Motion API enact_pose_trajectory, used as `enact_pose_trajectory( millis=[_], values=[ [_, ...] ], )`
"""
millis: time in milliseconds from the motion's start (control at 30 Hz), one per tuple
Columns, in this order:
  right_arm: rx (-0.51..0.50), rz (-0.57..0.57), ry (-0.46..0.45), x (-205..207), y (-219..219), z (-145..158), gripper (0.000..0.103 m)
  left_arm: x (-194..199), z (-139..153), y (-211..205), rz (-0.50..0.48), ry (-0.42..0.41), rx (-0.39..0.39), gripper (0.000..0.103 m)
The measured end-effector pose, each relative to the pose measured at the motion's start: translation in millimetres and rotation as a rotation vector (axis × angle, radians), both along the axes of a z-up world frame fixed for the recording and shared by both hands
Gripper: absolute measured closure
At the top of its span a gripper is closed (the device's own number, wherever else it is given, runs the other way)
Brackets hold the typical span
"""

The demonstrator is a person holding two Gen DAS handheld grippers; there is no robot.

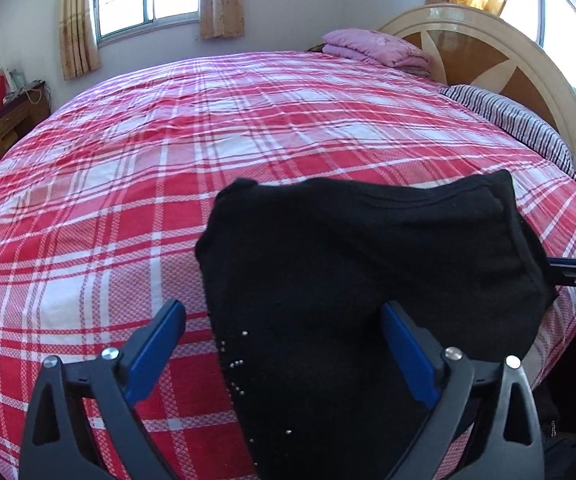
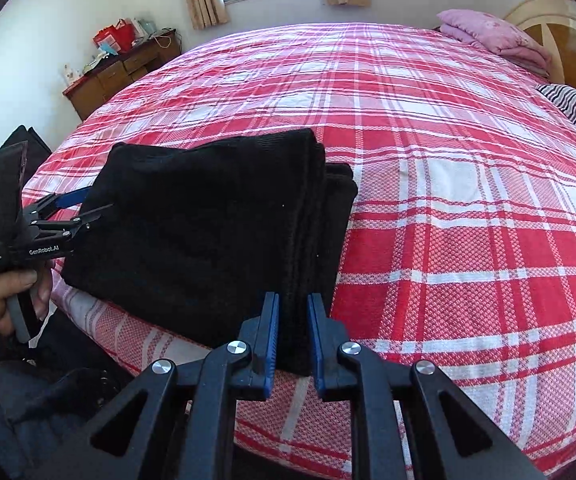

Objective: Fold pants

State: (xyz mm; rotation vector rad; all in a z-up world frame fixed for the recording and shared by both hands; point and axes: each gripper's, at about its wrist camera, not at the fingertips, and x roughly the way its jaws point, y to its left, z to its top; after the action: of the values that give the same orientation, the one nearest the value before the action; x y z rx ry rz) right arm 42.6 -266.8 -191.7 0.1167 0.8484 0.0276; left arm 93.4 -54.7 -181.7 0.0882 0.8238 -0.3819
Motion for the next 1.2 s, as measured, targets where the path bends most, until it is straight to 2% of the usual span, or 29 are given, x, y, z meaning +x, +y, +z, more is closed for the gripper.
enact_pose_trajectory(
  millis=[100, 167, 267, 300, 367, 500, 600, 633, 700, 933, 1133, 1200],
  values=[
    [-0.036, -0.007, -0.038, -3.4, 4.0, 17.9, 0.084, -2.1, 5.8, 4.1, 0.017, -0.024, -0.017, 0.004],
    [-0.087, -0.001, -0.119, -5.9, 13.9, 40.8, 0.080, -1.5, 11.7, 8.1, 0.040, -0.053, -0.016, 0.004],
    [-0.057, 0.086, -0.175, 6.7, 33.6, 59.4, 0.052, 1.0, 12.0, 12.7, 0.056, -0.047, -0.036, 0.004],
    [-0.045, 0.111, -0.186, 12.2, 40.3, 61.1, 0.051, 2.4, 10.0, 12.2, 0.057, -0.040, -0.031, 0.004],
    [-0.042, 0.162, -0.181, 32.0, 59.2, 58.6, 0.051, 3.1, 6.4, 8.7, 0.051, -0.028, -0.014, 0.004],
    [-0.043, 0.186, -0.110, 80.0, 79.3, 35.0, 0.051, 2.1, 2.3, 1.3, 0.029, -0.022, 0.019, 0.003],
    [-0.014, 0.087, -0.017, 105.7, 61.4, 8.5, 0.051, 0.9, 0.9, 2.1, 0.023, -0.016, 0.018, 0.002],
    [0.037, 0.080, -0.016, 107.8, 53.4, 3.8, 0.051, 0.8, 0.1, 2.7, 0.021, -0.012, 0.014, 0.002],
    [0.064, 0.094, -0.029, 104.3, 48.3, 3.8, 0.052, 1.9, -2.5, 4.9, 0.022, -0.002, 0.005, 0.002],
    [-0.045, 0.105, -0.050, 77.4, 61.5, 10.3, 0.051, -2.4, 0.7, 1.6, 0.021, -0.004, 0.019, 0.001],
    [-0.251, 0.077, -0.086, 43.0, 65.8, 13.4, 0.049, -7.9, 0.8, -7.6, -0.014, 0.006, 0.027, 0.001],
    [-0.279, 0.078, -0.081, 34.1, 62.2, 10.2, 0.049, -9.8, 0.9, -11.5, -0.027, 0.007, 0.031, 0.001]
  ],
)
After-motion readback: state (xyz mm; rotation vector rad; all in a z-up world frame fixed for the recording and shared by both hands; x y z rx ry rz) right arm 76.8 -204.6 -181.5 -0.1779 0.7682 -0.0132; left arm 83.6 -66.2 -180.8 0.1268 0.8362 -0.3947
